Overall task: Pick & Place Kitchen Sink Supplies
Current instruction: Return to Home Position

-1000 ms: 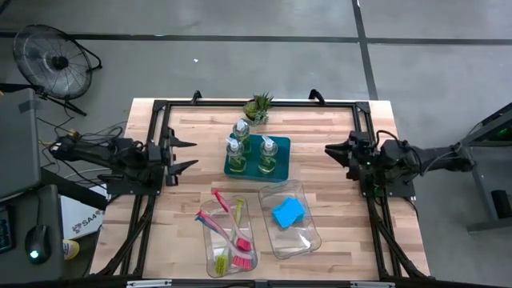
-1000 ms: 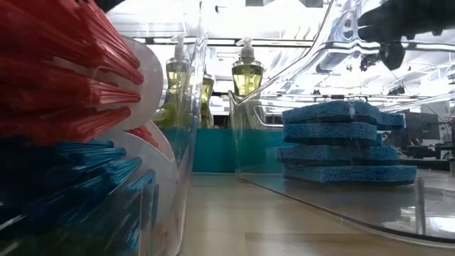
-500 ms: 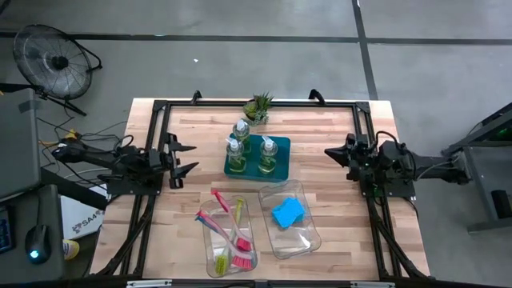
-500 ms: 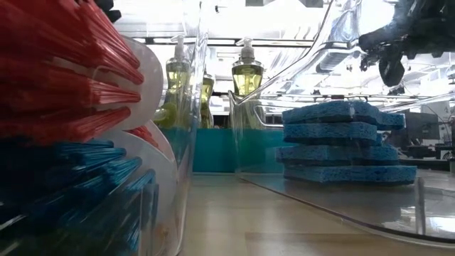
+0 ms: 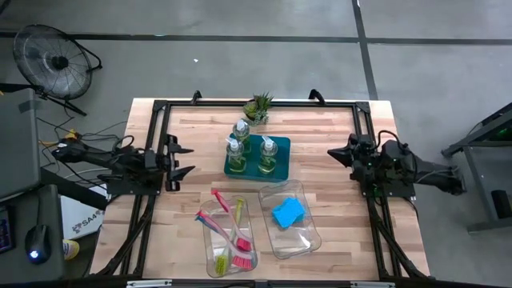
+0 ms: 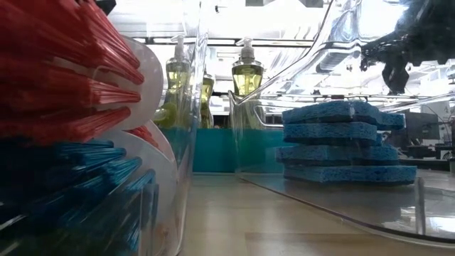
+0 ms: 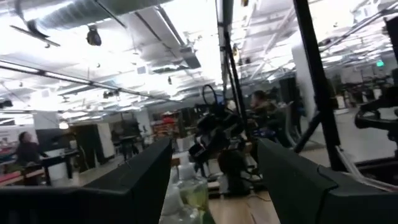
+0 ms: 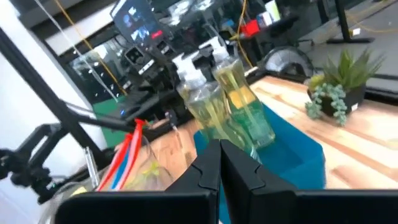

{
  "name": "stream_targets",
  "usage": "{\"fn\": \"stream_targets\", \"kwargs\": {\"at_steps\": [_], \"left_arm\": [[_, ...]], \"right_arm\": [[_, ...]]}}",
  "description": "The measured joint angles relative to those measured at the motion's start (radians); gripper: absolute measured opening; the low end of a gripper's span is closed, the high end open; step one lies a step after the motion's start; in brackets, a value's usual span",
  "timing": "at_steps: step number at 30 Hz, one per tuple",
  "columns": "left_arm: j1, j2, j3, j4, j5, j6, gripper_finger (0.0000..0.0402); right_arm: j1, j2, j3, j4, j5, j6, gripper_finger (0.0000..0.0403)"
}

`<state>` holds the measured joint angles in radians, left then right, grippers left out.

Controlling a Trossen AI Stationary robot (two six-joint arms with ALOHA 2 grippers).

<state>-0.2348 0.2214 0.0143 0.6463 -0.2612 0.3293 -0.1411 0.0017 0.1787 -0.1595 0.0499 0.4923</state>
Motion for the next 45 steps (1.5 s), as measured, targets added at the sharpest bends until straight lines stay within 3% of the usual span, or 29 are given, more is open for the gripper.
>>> {"fn": "stream_targets", "kwargs": {"at_steps": [5,12,18,23,32,45], "left_arm": [[0.053,0.000,-0.001,-0.037,0.031,-0.026,0.0234],[0.275,0.006,-0.003,-0.064,0.377,-0.126,0.0234],[0.452,0.006,-0.003,-0.067,0.491,-0.148,0.0234],[0.524,0.006,-0.003,-0.074,0.532,-0.157,0.0234],[0.536,0.006,-0.003,-0.114,0.525,-0.134,0.0234],[0.536,0.005,-0.003,-0.184,0.506,-0.117,0.0234]], "right_arm": [[-0.041,0.004,0.000,-0.017,-0.073,-0.003,0.0000],[-0.085,0.004,0.000,0.014,-0.174,0.003,0.0000],[-0.088,0.003,-0.113,0.227,-0.143,0.055,0.0000],[-0.088,0.003,-0.169,0.345,-0.096,0.061,0.0000],[-0.088,0.005,-0.169,0.192,-0.083,-0.005,0.0000],[-0.088,0.009,-0.168,0.183,-0.082,-0.068,0.0000]]}}
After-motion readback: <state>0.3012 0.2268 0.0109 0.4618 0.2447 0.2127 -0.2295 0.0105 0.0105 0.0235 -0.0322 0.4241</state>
